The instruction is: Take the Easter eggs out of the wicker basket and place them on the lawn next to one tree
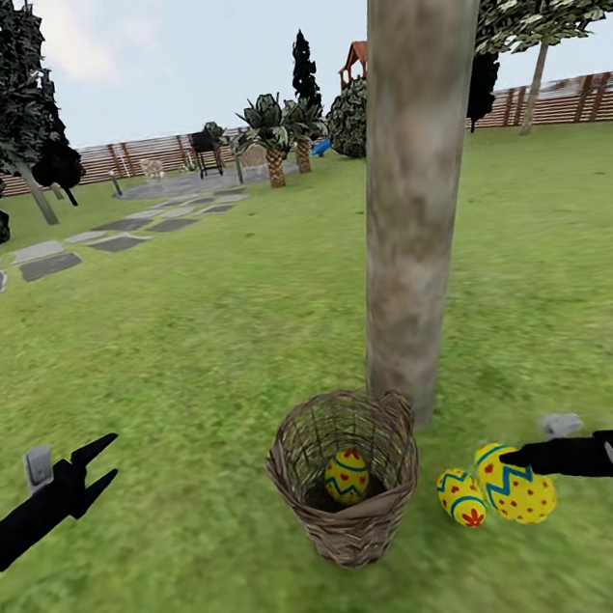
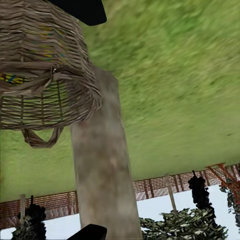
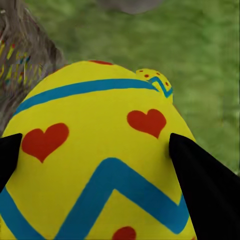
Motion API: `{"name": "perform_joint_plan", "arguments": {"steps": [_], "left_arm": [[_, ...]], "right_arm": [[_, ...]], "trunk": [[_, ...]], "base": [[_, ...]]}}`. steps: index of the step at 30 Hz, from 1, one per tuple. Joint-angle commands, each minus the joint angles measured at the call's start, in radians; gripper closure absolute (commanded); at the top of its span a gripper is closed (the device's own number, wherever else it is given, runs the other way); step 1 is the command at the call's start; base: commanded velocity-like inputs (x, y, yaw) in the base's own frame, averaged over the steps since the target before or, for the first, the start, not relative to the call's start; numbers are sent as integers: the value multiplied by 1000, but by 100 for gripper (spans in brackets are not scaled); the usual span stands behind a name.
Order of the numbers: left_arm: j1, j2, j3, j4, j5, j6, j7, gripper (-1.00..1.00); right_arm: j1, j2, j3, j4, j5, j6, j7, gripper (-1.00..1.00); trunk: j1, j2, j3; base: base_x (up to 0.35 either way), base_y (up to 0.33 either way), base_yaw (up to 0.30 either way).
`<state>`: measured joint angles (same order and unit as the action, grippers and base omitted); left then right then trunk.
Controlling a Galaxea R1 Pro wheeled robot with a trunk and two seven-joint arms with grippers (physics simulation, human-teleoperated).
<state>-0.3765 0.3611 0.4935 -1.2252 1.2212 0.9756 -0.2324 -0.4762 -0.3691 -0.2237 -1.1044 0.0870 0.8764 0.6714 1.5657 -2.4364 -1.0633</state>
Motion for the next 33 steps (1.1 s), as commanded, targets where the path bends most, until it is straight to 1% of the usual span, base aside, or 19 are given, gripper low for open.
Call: {"name": "perform_joint_plan", "arguments": {"steps": [1,2,3,4,5,6,7,9,10,11,12,14,15,16,20,23,28,30,33], "left_arm": [[-1,-2,0,-2,-8,5,-8,-100],[-1,-6,-1,-4,-8,5,-8,-100],[-1,-14,-1,-7,-9,5,-8,-100],[-1,-17,-1,-8,-9,5,-8,-100],[-1,-20,-1,-10,-9,5,-8,-100],[-1,-21,-11,-11,-8,5,-8,-100],[-1,-22,-38,-14,-7,5,-8,-100],[-1,-23,-88,-44,-7,5,-8,-100],[-1,-33,-109,-64,-6,5,-9,-100],[-1,-47,-123,-81,-6,5,-9,-100],[-2,-58,-135,-94,-6,5,-10,-100],[-4,-68,-162,-102,-6,5,-10,-100],[-4,-69,-168,-103,-6,5,-10,-100],[-4,-70,-170,-103,-6,5,-10,-100],[-4,-70,-171,-103,-6,5,-11,-100],[-4,-70,-171,-103,-6,5,-34,-100],[-4,-67,-167,-102,-7,5,-42,-100],[-4,-63,-162,-102,-6,5,-42,-100],[-4,-57,-153,-102,-6,5,-42,-100]], "right_arm": [[-1,2,-6,42,11,-59,-80,100],[-1,6,-22,66,12,-121,-183,100],[-1,9,-53,83,12,-222,-313,100],[-3,9,-62,92,11,-287,-384,100],[-14,10,-68,132,10,-373,-499,100],[-45,11,-68,224,12,-445,-588,100],[-96,12,-68,321,12,-503,-622,100],[-221,13,-66,551,22,-600,-652,100],[-281,13,-63,655,25,-640,-661,100],[-323,14,-53,724,31,-671,-665,100],[-348,38,-21,761,54,-695,-675,100],[-358,105,50,780,127,-708,-714,100],[-359,127,71,782,158,-710,-727,100],[-360,138,82,783,174,-711,-730,100],[-360,143,93,780,181,-710,-728,100],[-360,143,93,779,181,-709,-728,100],[-359,141,92,781,182,-709,-728,100],[-358,141,92,783,184,-709,-735,100],[-357,139,92,783,183,-711,-736,100]], "trunk": [[0,0,-1],[0,0,-1],[0,0,-1],[0,0,-1],[0,0,-1],[0,0,-1],[0,0,-1],[0,0,-1],[0,0,-1],[0,0,-1],[0,0,-1],[0,0,-1],[0,0,-1],[0,0,-1],[0,0,-1],[0,0,-1],[0,0,-1],[0,0,-1],[0,0,-1]], "base": [[0,0,0],[0,0,0],[0,0,0],[0,0,0],[0,0,0],[0,0,0],[0,0,0],[0,0,0],[0,0,0],[0,0,0],[61,-76,0],[149,-196,0],[176,-235,0],[183,-244,0],[185,-247,0],[192,-240,17],[177,-247,247],[39,-105,274],[7,-18,81]]}}
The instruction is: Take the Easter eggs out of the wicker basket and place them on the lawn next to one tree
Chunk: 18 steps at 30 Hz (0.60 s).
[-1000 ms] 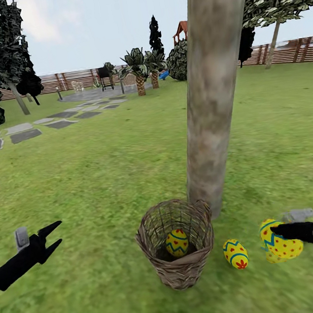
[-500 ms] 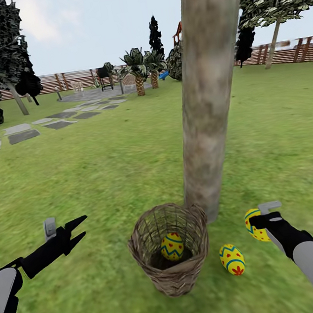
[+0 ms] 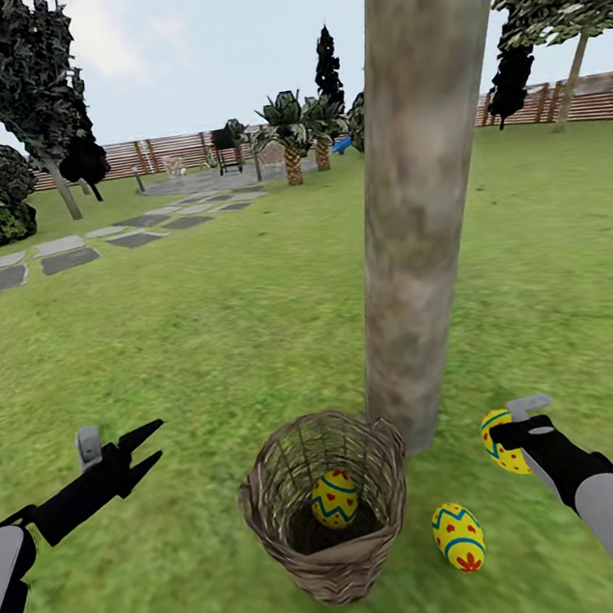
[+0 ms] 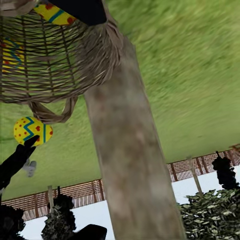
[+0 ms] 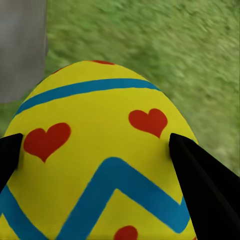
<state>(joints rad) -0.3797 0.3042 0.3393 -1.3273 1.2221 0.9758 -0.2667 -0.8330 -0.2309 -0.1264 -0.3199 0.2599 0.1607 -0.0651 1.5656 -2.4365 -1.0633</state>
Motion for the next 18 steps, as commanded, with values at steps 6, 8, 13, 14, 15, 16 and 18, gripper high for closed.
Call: {"name": "perform_joint_plan", "arguments": {"steps": [6,8,13,14,15,16,18], "left_arm": [[-1,4,31,0,-7,5,-7,-100],[-1,4,43,0,-7,7,-8,-100],[-1,5,46,2,-7,7,-8,-100],[-1,4,47,3,-7,7,-8,-100],[-1,4,47,4,-7,7,-8,-100],[-1,4,47,5,-7,7,-8,-100],[-1,4,47,6,-7,7,-8,-100]], "right_arm": [[0,-2,-7,0,1,9,-7,100],[-1,2,-7,31,1,10,-91,100],[-2,4,-8,95,2,4,-149,100],[-1,5,-7,92,5,4,-150,100],[0,5,-6,89,6,4,-150,100],[0,5,-6,88,7,4,-149,100],[0,5,-5,87,8,3,-146,100]], "trunk": [[15,-28,-13],[23,-42,-20],[35,-64,-37],[36,-64,-41],[36,-64,-44],[37,-65,-48],[38,-65,-56]], "base": [[0,-1,4],[0,0,0],[0,0,0],[0,0,0],[0,0,0],[0,0,0],[0,0,0]]}}
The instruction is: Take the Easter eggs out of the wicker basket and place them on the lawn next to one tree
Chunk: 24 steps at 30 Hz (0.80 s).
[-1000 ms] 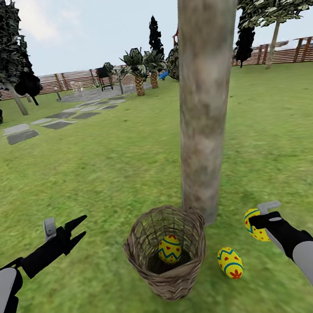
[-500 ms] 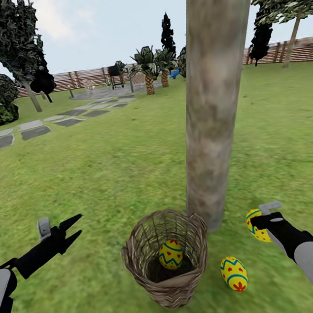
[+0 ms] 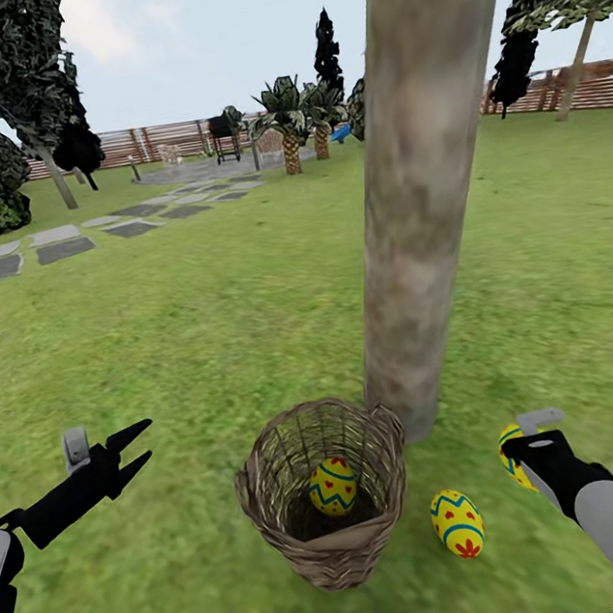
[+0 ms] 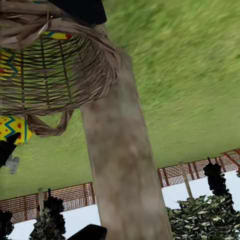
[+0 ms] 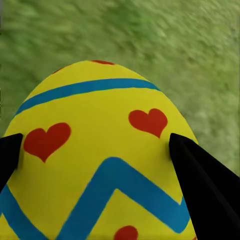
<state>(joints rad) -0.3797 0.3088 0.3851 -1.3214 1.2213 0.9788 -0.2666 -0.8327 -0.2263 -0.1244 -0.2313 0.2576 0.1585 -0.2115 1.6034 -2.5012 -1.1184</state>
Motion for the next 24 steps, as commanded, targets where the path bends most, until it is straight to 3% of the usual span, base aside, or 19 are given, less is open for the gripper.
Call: {"name": "perform_joint_plan", "arguments": {"steps": [1,4,7,9,17,20,24], "left_arm": [[-1,0,1,1,-6,5,-8,-100],[-1,1,2,2,-6,5,-8,-100],[-1,0,19,3,-5,5,-8,-100],[-1,0,35,4,-5,5,-8,-100],[-1,-1,40,5,-5,6,-8,-100],[-1,-1,40,7,-5,6,-8,-100],[-1,-1,40,7,-5,6,-8,-100]], "right_arm": [[-1,1,-6,-2,11,6,2,100],[0,0,-7,-1,8,6,10,100],[0,-6,-16,9,-2,6,95,100],[0,-7,-18,11,-5,4,116,100],[0,-5,-21,6,-7,-58,118,100],[1,-5,-20,13,-10,-149,116,100],[1,-6,-22,31,-11,-170,98,100]], "trunk": [[0,-1,-5],[2,-1,-16],[3,-2,-28],[4,-3,-36],[7,-4,-67],[9,-5,-78],[11,-6,-94]], "base": [[0,0,0],[0,0,0],[0,0,0],[0,0,0],[0,0,0],[0,0,0],[0,0,0]]}}
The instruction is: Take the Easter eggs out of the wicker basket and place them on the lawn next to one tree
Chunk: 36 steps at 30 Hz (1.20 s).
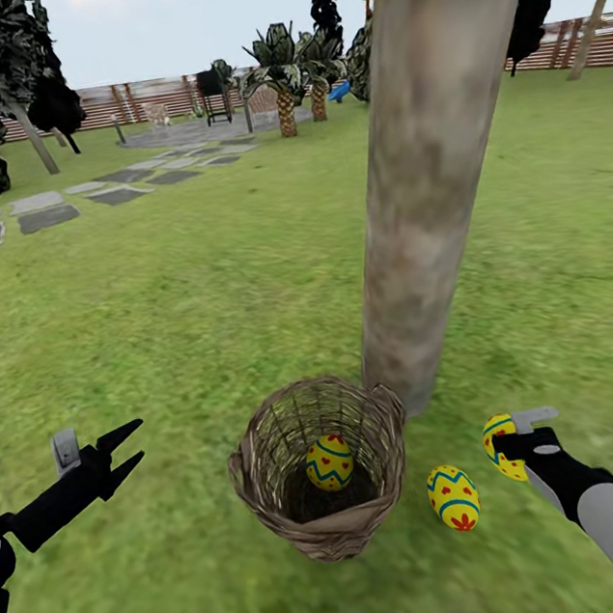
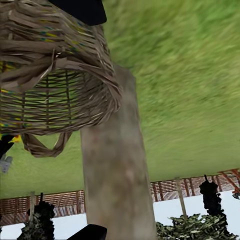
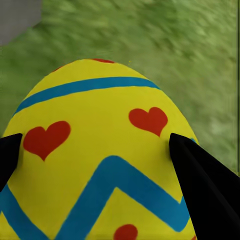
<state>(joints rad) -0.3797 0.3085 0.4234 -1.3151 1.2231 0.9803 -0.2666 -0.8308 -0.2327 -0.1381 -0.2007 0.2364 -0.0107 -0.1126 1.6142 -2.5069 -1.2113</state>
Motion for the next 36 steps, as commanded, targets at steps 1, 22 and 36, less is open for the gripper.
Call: {"name": "perform_joint_plan", "arguments": {"steps": [1,22,36], "left_arm": [[-1,0,2,0,-7,5,-8,-100],[1,18,44,2,-6,7,-8,-100],[1,21,54,4,-5,9,-13,-100]], "right_arm": [[-1,1,-9,1,10,-16,-7,100],[-96,52,-1,97,26,32,-113,100],[-97,53,-7,117,20,-98,-155,100]], "trunk": [[0,-1,-5],[10,-5,-86],[16,-9,-140]], "base": [[0,0,0],[0,0,0],[0,0,0]]}}
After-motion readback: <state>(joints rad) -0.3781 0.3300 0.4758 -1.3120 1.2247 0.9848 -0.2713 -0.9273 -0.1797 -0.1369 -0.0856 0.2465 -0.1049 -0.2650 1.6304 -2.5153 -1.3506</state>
